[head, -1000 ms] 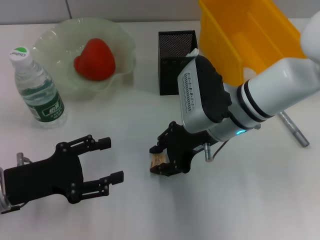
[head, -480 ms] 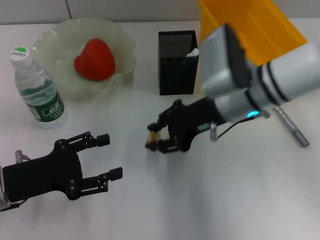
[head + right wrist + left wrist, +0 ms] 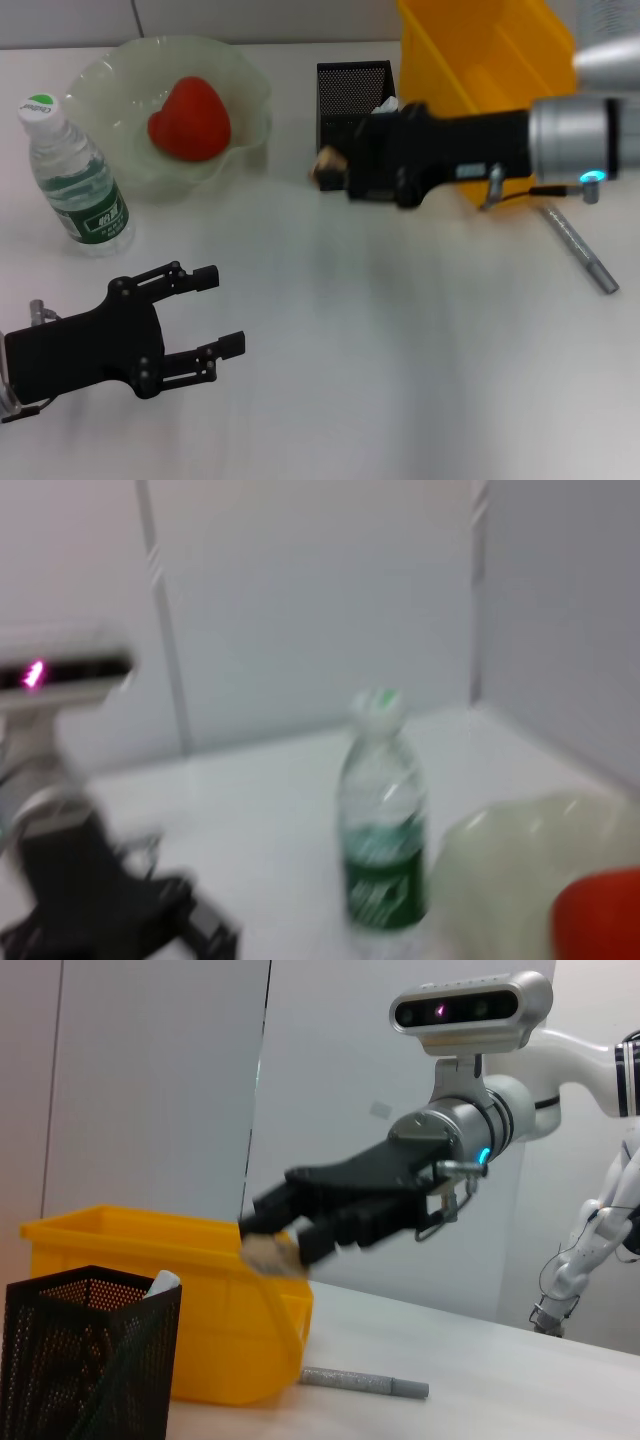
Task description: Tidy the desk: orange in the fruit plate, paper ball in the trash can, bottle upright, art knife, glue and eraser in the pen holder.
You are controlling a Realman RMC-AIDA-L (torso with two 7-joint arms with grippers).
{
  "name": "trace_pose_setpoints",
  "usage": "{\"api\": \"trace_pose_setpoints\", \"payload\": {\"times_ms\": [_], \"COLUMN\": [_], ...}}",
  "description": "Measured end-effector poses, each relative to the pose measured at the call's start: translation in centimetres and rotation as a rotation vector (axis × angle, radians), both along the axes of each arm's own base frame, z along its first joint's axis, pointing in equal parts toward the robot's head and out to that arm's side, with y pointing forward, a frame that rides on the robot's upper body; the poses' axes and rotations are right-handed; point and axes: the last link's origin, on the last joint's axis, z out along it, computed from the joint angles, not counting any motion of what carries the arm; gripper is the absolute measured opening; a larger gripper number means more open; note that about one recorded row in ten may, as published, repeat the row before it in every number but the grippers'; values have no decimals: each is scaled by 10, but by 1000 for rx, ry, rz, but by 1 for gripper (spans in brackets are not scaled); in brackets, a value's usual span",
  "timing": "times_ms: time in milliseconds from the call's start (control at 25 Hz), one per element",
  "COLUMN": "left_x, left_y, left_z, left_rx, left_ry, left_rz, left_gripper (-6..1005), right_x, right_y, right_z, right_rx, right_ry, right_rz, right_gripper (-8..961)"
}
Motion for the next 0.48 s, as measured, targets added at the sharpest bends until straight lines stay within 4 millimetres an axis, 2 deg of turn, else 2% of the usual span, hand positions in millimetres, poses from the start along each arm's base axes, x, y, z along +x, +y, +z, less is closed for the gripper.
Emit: {"api": "trace_pose_setpoints", "payload": {"times_ms": [280,480], "left_x": [2,0], "left_y": [0,0], "left_z": [-3,-3], "left_rx": [14,48], "left_ry": [-22,-38], "left_rz": [17,47], "left_gripper": [802,802], "right_x": [16,21], "right_y": [12,22], "right_z": [22,24], "right_rx": [167,238], "right_ry": [151,170], "right_rz": [-84,-132], "right_gripper": [408,407]}}
